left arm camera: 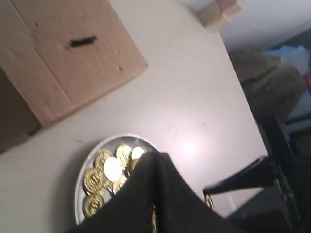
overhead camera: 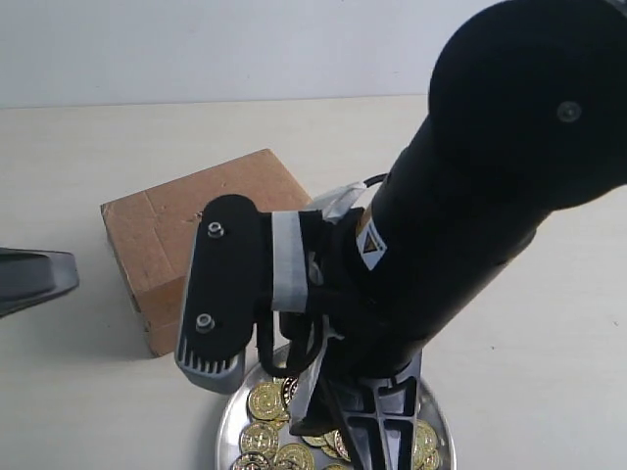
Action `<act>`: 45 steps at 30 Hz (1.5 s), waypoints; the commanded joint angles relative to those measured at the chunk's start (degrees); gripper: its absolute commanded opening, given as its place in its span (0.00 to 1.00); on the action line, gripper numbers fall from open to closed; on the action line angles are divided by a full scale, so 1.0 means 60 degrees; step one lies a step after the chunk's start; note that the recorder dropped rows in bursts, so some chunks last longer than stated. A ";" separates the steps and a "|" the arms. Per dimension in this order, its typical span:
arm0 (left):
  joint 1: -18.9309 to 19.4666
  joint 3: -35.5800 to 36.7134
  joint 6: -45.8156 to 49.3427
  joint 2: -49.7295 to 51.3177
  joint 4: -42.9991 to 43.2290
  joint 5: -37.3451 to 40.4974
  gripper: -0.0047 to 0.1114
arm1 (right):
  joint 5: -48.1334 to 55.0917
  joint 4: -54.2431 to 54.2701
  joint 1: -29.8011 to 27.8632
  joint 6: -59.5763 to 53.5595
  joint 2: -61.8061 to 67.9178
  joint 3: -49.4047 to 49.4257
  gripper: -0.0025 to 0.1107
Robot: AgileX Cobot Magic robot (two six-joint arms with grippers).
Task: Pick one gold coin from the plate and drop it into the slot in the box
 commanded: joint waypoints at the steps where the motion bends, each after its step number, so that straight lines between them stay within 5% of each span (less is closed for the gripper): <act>1: -0.0075 -0.0430 0.1295 0.1760 -0.0409 0.1846 0.04 | -0.0331 -0.0211 0.0003 0.0227 -0.0266 -0.0089 0.25; 6: -0.0075 -0.0503 0.2443 0.3398 -0.1469 0.2821 0.07 | -0.0435 -0.0235 0.0003 0.0246 -0.0324 -0.0089 0.25; 14: -0.0075 -0.0503 0.3607 0.5394 -0.2630 0.3956 0.51 | -0.1434 -0.0235 0.0003 0.0717 -0.0324 -0.0089 0.25; 19: -0.0102 -0.0503 0.3929 0.5997 -0.3063 0.3956 0.43 | -0.1652 -0.0491 0.0003 0.0737 0.0001 -0.0089 0.25; 29: -0.2156 -0.1322 0.3976 0.6859 -0.3033 0.3757 0.48 | -0.2060 -0.0923 0.0003 0.1193 0.0328 -0.0089 0.25; 45: -0.2213 -0.1499 0.4261 0.7679 -0.3441 0.3371 0.50 | -0.2132 -0.0905 0.0003 0.1220 0.0328 -0.0089 0.25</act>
